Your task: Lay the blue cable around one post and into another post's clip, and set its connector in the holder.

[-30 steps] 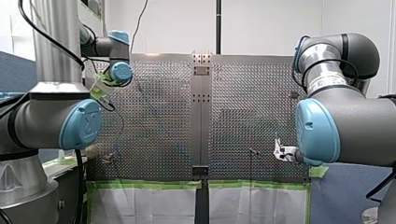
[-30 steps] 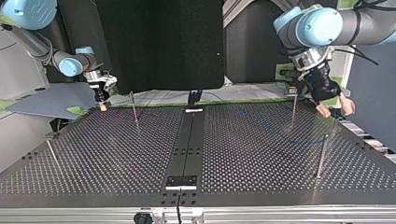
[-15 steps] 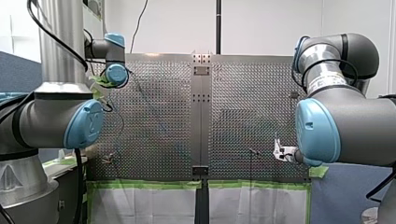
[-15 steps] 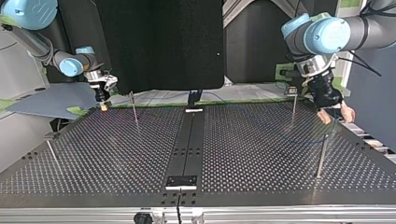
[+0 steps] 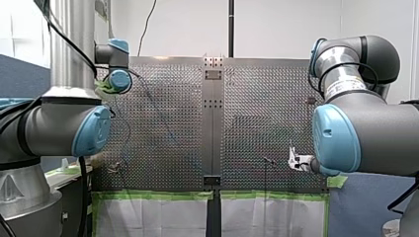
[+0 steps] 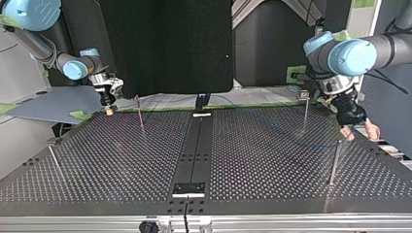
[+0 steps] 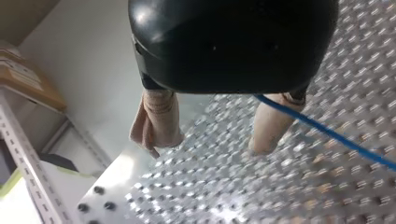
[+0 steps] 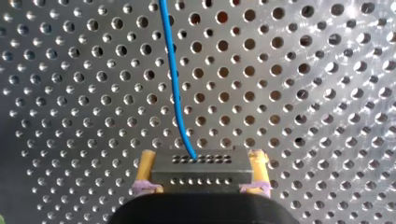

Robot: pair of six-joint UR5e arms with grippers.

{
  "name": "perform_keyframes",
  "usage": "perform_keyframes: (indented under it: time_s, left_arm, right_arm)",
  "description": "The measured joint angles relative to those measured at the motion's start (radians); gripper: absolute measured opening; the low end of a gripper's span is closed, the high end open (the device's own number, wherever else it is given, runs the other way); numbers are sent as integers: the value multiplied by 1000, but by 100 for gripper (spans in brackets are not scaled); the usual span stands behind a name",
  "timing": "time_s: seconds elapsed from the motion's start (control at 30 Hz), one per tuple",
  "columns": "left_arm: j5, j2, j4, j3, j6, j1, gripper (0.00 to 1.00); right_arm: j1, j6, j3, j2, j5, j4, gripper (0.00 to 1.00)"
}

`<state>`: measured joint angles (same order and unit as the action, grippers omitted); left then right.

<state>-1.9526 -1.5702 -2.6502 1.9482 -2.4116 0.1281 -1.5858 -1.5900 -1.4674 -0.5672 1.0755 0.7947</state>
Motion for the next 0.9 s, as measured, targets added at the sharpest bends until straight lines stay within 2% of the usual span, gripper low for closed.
perform_keyframes:
  time_s: [0.13,0.3,0.67,0.9]
  left_arm:
    - [-3,-32,-20,-40,-15,39,100]
    - [-5,-52,-60,-85,-22,57,100]
    - [17,-63,-112,-174,-23,51,100]
    - [56,-87,-109,-226,-19,19,100]
  right_arm:
    - [-3,1,0,0,0,-1,0]
    - [-5,2,0,0,0,-1,0]
    - [-8,2,1,0,0,-2,0]
    - [-12,3,6,0,0,-7,0]
